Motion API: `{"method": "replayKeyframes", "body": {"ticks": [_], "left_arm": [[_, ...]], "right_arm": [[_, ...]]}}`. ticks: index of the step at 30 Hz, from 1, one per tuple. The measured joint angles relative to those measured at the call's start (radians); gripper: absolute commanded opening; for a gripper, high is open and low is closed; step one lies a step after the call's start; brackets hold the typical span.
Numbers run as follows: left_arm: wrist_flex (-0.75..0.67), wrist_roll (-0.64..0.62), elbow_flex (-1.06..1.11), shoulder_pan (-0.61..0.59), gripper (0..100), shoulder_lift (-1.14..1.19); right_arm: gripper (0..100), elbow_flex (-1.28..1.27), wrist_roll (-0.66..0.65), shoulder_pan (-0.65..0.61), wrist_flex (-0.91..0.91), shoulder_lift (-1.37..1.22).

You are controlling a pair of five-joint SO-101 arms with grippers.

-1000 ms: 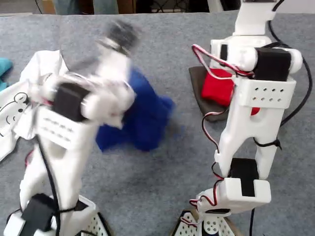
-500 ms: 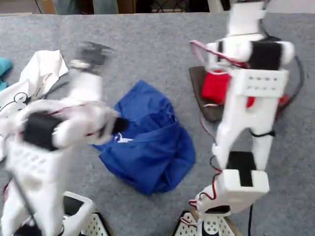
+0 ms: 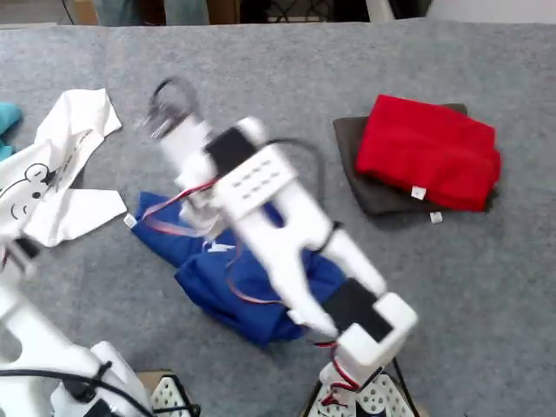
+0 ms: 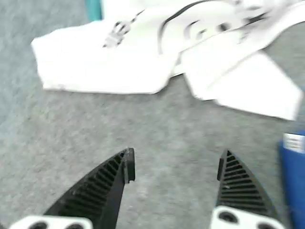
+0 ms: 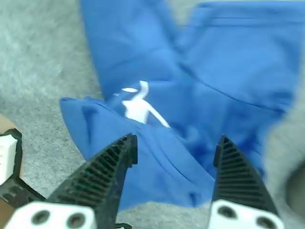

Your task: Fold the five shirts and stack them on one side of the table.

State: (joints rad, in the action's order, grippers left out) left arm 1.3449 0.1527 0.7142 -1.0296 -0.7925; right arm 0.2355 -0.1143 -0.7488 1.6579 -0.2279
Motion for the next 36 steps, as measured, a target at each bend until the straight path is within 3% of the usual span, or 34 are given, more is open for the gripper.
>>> {"method": "replayKeyframes", "body": {"ticks": [3,7,9,12,13,19,28,36], "left_arm": [[-0.049,0.043,0.071,-0.091,30,0.000],[-0.066,0.055,0.098,-0.120,30,0.000],[-0.069,0.055,0.098,-0.121,30,0.000],[-0.069,0.055,0.098,-0.123,30,0.000],[-0.069,0.055,0.098,-0.123,30,0.000],[-0.069,0.055,0.098,-0.124,30,0.000],[-0.069,0.055,0.098,-0.124,30,0.000],[-0.069,-0.003,0.098,-0.199,30,0.000]], "right_arm": [[26.3,-0.054,0.000,-0.014,-0.095,-0.087],[25.6,-0.058,0.000,-0.025,-0.167,-0.199],[19.0,-0.058,0.000,-0.025,-0.186,-0.239],[0.7,-0.058,0.000,-0.021,-0.195,-0.281],[4.1,-0.048,0.000,-0.017,-0.189,-0.287],[1.4,0.064,-0.002,0.041,-0.137,-0.292],[1.4,0.609,-0.023,0.021,0.094,-0.293],[1.4,1.177,-0.003,-0.180,0.068,-0.293]]}}
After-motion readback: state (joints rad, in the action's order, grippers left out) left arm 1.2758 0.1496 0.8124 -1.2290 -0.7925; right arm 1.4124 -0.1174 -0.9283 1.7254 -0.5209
